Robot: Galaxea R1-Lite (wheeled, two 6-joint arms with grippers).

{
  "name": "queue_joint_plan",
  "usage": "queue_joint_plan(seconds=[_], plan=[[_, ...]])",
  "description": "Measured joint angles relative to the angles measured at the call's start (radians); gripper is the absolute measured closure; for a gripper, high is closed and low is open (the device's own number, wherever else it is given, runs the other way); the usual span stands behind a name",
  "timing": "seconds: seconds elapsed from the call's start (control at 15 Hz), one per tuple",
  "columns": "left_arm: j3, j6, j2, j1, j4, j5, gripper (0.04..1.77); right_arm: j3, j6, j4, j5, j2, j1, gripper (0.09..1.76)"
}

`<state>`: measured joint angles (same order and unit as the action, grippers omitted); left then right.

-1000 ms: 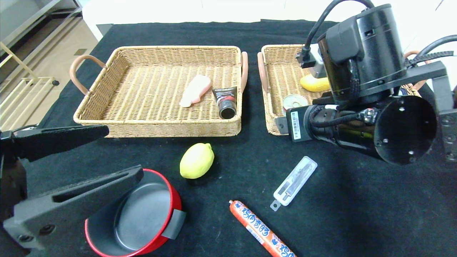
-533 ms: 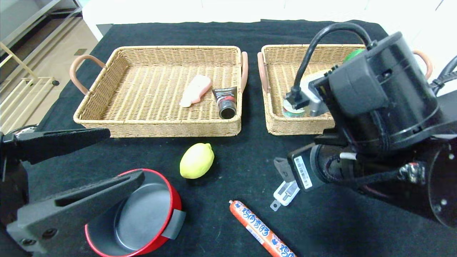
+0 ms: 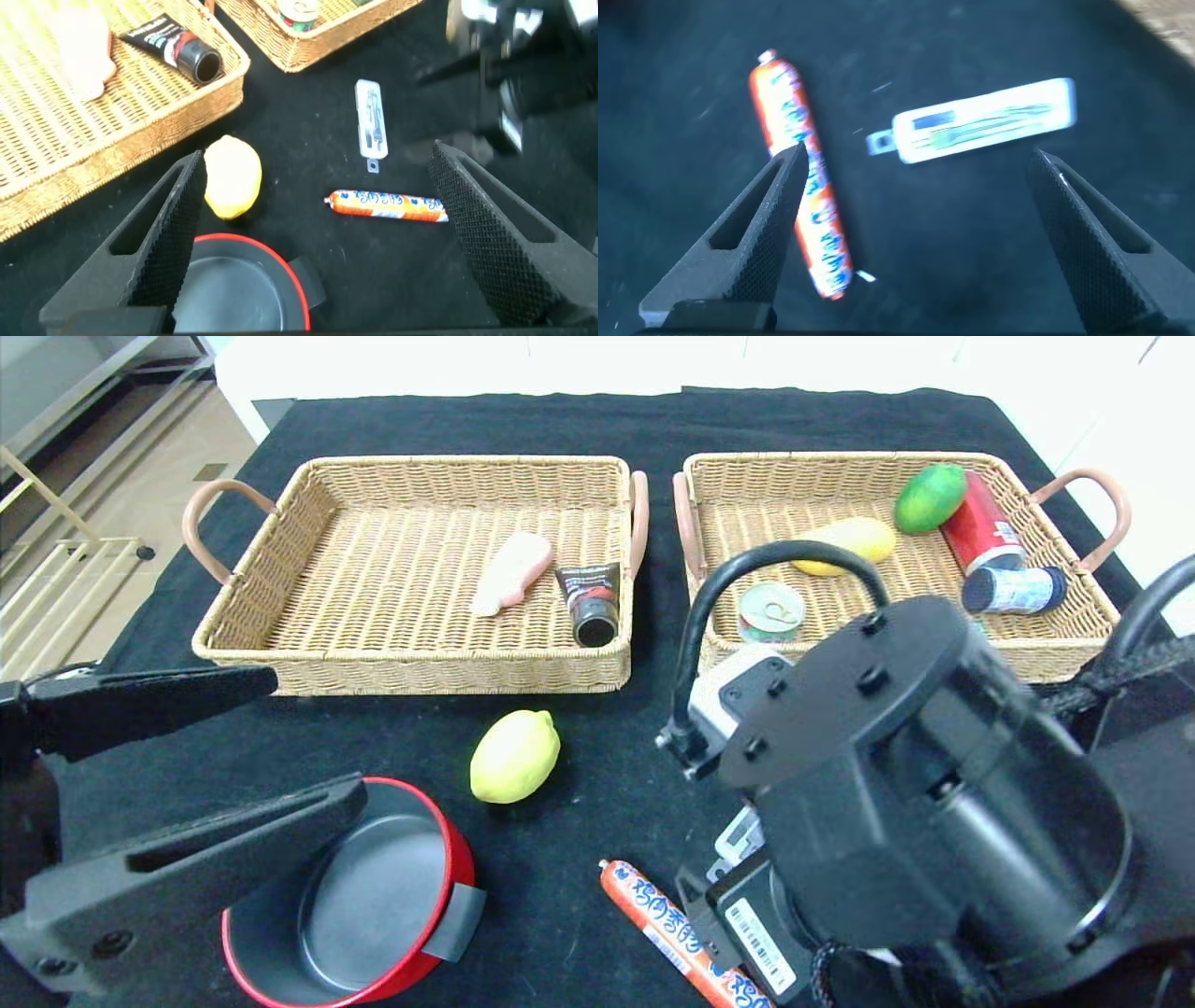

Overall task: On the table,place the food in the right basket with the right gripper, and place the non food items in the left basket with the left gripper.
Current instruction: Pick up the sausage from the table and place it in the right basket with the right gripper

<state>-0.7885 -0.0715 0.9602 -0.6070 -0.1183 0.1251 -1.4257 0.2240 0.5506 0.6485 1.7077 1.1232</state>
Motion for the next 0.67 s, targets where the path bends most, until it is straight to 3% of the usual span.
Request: queue_joint_plan(seconds=[0.33,0.67], plan=[[-0.017,-0.006,-0.017,0.05,0.0,0.003,0.09,0.009,0.046,-0.008,0.004,0.077,0.061,0.15],[-0.02,-0.011,-0.032,0.056,-0.001,0.002,0.09,0.007,0.061,-0.015,0.012,0.162,0.097,0.15]])
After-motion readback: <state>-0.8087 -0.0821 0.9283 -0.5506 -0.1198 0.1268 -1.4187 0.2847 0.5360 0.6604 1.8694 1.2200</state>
